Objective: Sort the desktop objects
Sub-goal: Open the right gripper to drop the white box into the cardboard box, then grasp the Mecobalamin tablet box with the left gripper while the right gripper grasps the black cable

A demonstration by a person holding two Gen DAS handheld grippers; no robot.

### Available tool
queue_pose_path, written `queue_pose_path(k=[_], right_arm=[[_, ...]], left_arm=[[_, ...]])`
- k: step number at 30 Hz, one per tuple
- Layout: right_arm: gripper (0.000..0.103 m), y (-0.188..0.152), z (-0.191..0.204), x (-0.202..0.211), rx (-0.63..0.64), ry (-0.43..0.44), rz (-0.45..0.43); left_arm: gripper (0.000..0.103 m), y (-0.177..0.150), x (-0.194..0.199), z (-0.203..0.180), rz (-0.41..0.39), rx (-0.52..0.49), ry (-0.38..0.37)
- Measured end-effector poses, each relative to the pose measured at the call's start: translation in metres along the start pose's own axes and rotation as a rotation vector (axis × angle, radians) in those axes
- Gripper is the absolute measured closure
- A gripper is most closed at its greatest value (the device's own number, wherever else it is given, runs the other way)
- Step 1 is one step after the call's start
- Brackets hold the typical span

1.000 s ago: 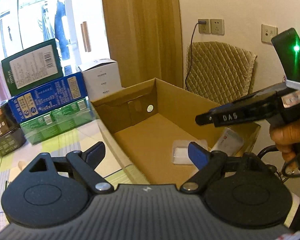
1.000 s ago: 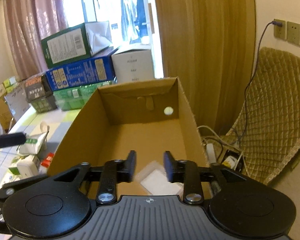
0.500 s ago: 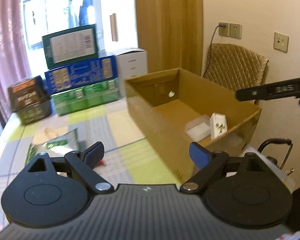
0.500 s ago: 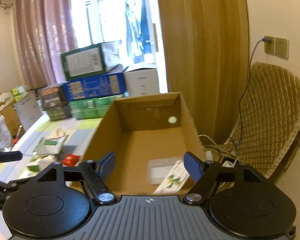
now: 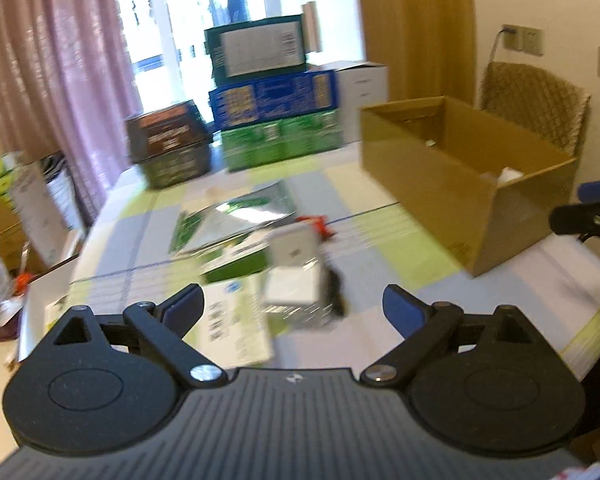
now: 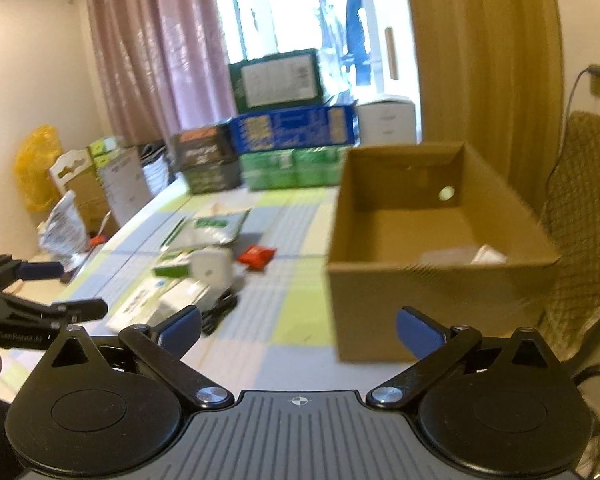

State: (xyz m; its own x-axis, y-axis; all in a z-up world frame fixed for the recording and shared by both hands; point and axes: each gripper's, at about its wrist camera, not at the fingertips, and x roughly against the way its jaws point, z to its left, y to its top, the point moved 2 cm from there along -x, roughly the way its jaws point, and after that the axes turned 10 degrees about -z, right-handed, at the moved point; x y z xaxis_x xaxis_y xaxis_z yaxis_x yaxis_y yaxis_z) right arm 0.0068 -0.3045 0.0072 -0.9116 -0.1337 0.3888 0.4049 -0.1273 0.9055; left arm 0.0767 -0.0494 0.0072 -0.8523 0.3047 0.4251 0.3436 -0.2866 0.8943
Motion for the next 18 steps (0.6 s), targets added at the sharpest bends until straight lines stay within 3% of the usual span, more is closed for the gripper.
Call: queue_pose_path(k=[8, 18], right_arm=[[0.002, -0.021, 0.028, -0.015, -0.013, 0.039, 0.063], [0.002, -0.027, 0.046, -0.042, 0.004, 0.06, 0.101]], left_arm=[[0.008, -0.027, 0.003, 0.038, 0.059, 0.029, 0.062], [0.008, -0.043, -0.018, 0.054, 0.104, 0.044, 0.05]])
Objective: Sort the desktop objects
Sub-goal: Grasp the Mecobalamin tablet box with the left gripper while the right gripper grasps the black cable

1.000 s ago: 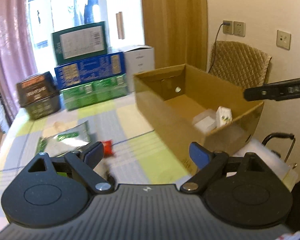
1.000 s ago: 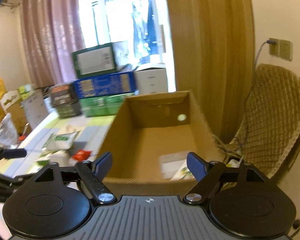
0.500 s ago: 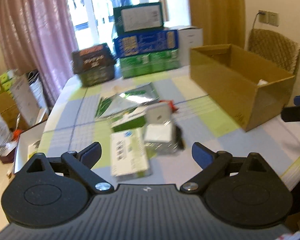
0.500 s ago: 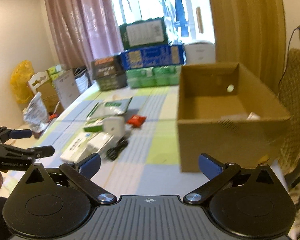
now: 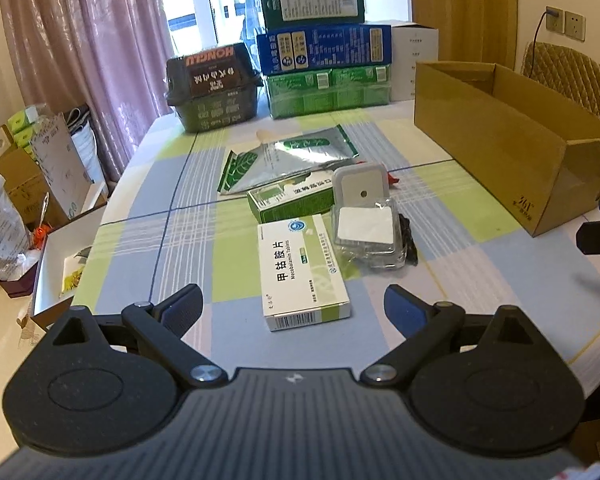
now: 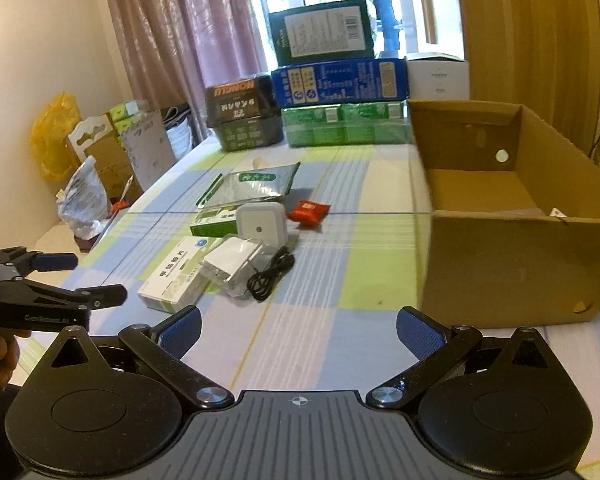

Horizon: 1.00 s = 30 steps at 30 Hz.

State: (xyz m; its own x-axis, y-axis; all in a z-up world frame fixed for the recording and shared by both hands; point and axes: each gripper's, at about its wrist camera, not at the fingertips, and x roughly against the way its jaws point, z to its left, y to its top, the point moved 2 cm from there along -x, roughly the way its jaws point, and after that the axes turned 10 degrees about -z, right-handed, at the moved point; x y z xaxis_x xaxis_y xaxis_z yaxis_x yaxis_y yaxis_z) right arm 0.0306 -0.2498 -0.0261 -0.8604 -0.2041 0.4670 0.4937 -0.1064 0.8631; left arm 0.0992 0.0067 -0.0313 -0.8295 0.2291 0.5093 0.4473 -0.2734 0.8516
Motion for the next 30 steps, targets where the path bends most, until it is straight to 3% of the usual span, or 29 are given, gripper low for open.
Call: queue_pose_path(k=[19, 24, 30], right_arm=[[0.004, -0.014, 0.014, -0.087, 0.035, 0.016, 0.088], [0.022, -0.017, 0.01, -0.106, 0.027, 0.008, 0.115], [0.028, -0.018, 0.01, -0.127, 0.024, 0.006, 0.132]], left_arm=[[0.008, -0.02, -0.078, 0.008, 0.079, 0.004, -0.032], [0.012, -0.019, -0.093, 0.007, 0.085, 0.022, -0.045], [0.028, -0.025, -0.108, 0.009, 0.095, 0.061, -0.048]])
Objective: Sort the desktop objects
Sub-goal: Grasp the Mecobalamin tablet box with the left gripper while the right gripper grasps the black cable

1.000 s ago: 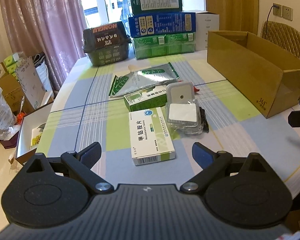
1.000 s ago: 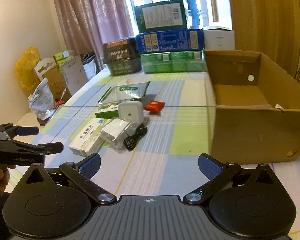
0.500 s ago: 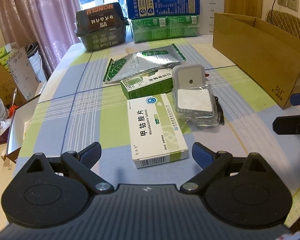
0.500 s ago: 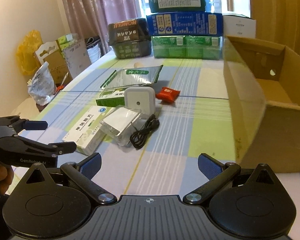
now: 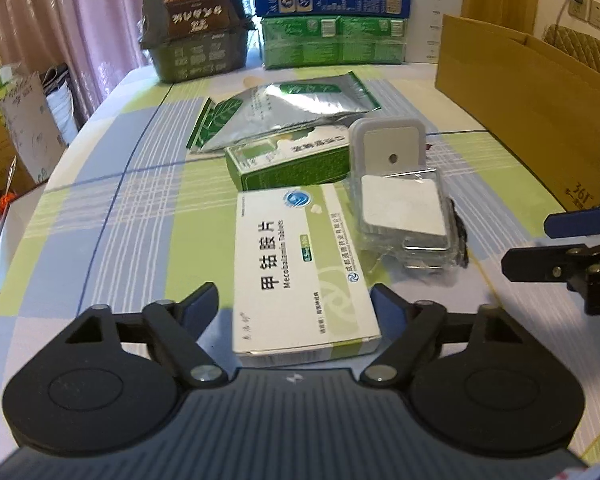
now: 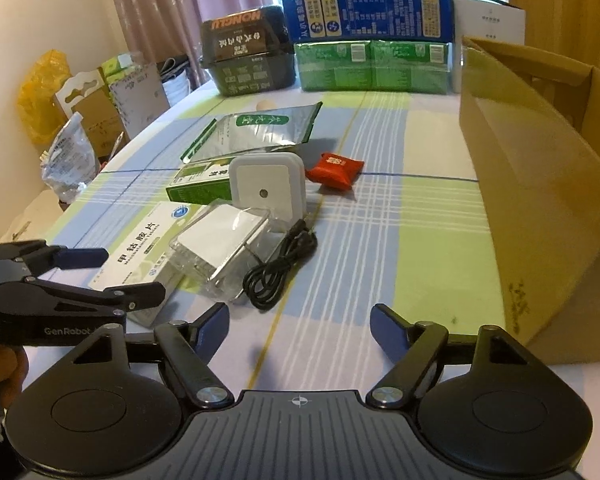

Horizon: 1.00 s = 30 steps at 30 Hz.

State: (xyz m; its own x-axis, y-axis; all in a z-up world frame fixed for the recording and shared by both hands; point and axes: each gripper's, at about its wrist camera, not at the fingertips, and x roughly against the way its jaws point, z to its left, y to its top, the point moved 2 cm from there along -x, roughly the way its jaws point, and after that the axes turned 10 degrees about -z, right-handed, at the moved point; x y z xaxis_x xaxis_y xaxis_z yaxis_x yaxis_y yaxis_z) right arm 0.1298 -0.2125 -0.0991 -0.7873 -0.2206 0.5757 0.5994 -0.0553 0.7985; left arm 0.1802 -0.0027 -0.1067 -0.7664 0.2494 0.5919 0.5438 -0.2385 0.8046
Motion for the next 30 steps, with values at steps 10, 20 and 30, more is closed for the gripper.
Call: queue_pose_path(k=[10, 20, 30], right_arm=[[0.048, 0.001, 0.01, -0.037, 0.053, 0.001, 0.022], [0.064, 0.003, 0.021, -0.05, 0.132, -0.013, 0.002], [0.093, -0.008, 0.007, -0.019, 0.137, -0.051, 0.03]], left_arm=[[0.035, -0.004, -0.009, 0.004, -0.006, 0.049, 0.006], [0.035, -0.004, -0.01, 0.003, -0.011, 0.05, 0.012], [0.036, -0.008, 0.01, -0.014, 0.053, 0.089, 0.041]])
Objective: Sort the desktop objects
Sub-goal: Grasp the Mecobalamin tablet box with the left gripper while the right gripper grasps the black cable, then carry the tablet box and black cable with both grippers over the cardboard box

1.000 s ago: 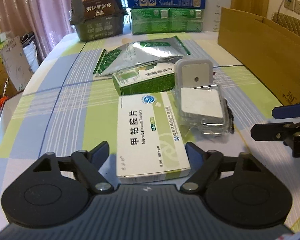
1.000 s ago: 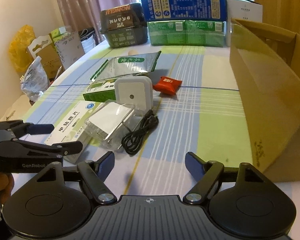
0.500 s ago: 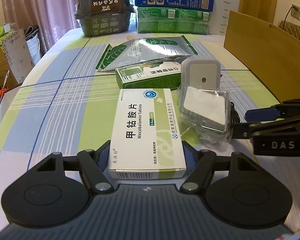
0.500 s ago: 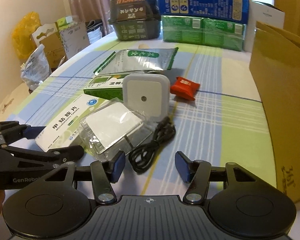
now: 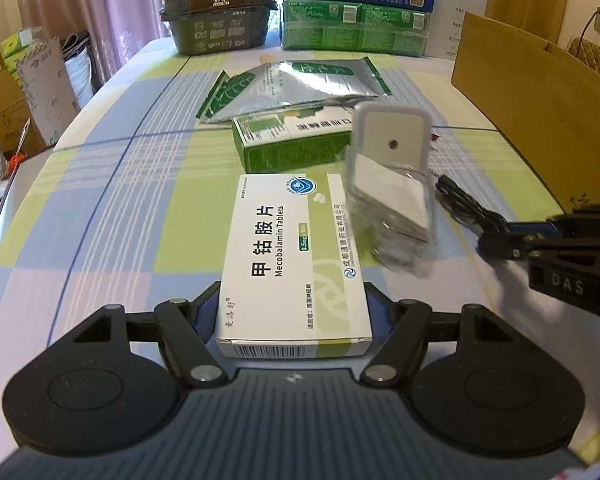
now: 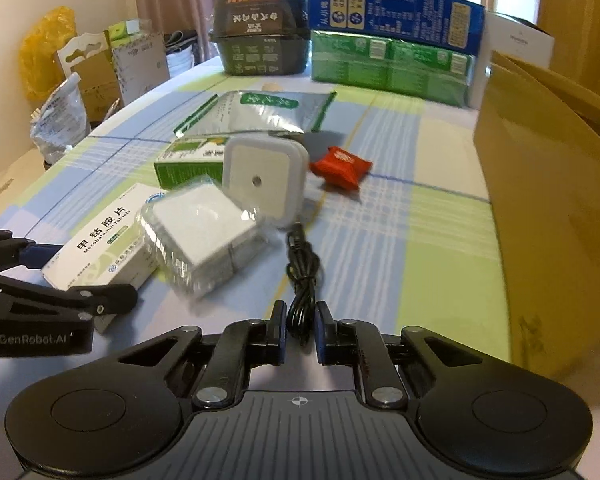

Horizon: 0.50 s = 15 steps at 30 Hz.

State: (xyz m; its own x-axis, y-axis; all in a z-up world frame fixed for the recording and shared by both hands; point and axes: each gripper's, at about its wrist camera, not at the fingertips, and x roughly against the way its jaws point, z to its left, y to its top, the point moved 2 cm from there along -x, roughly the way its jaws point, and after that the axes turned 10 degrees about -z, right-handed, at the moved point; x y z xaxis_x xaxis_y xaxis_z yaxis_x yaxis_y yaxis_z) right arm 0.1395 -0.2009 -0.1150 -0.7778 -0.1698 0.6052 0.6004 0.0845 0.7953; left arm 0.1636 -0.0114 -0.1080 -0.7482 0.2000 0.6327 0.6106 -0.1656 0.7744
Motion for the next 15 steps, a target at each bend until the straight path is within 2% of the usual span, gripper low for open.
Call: queue_pose_path(k=[10, 15], right_arm=[[0.093, -0.048, -0.011, 0.076, -0.027, -0.051, 0.036], [0.09, -0.062, -0.009, 0.088, 0.021, -0.069, 0.015]], left_arm=[[0.036, -0.029, 0.047, -0.032, 0.042, 0.007, -0.003], [0.034, -0.034, 0.052, -0.037, 0.034, -0.009, 0.012]])
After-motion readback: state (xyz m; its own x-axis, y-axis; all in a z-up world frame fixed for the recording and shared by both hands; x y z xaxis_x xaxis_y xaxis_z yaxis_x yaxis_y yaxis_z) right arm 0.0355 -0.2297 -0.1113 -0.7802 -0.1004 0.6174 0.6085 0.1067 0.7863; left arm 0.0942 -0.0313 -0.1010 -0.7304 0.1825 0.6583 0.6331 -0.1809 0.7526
